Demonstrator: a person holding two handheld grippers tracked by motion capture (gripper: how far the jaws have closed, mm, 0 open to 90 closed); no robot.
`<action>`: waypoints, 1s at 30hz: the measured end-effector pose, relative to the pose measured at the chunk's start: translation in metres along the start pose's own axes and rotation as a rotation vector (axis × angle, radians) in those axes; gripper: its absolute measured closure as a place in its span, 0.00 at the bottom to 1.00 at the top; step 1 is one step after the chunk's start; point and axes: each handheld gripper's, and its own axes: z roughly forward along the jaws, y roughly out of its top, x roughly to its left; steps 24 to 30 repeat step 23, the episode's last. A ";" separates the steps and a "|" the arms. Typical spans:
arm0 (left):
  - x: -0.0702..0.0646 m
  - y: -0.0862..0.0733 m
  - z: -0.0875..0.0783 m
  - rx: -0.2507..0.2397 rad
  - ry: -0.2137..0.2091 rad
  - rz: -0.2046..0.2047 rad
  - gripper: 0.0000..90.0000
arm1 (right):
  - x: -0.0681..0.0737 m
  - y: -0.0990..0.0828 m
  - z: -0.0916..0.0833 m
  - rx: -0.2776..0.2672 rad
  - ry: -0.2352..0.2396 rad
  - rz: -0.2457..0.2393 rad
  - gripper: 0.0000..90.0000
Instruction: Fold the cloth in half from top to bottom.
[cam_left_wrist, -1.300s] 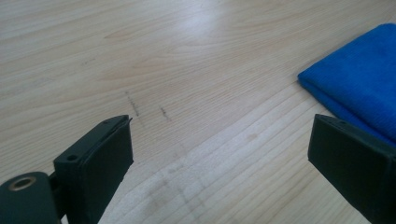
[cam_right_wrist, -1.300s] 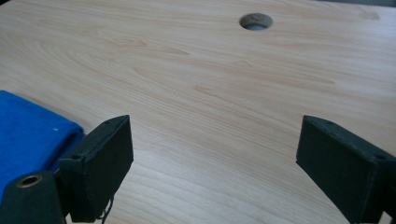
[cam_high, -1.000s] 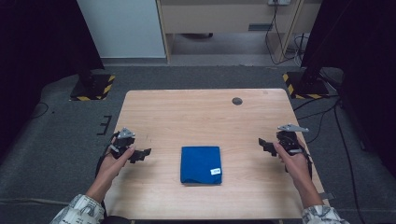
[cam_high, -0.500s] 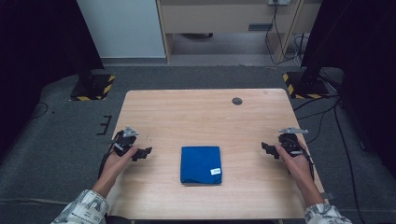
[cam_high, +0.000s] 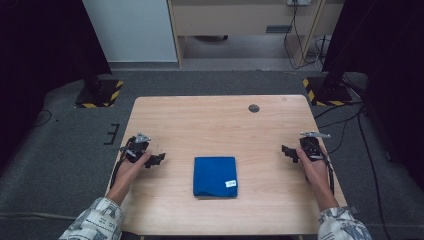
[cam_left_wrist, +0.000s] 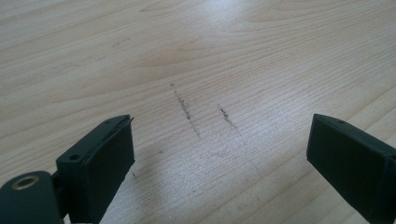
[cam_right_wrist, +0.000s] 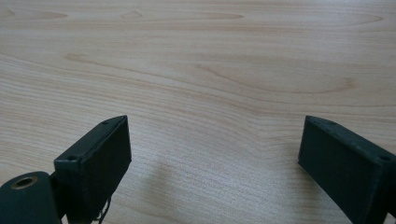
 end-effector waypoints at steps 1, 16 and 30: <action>-0.001 0.000 0.001 0.001 -0.001 0.004 0.08 | 0.001 -0.001 0.002 0.006 -0.003 0.000 0.10; -0.008 -0.005 0.020 -0.002 0.019 -0.006 0.01 | 0.021 -0.005 0.010 0.039 -0.066 -0.125 0.07; -0.008 -0.005 0.020 0.000 0.021 -0.007 0.00 | 0.032 -0.015 0.001 0.046 -0.123 -0.066 0.01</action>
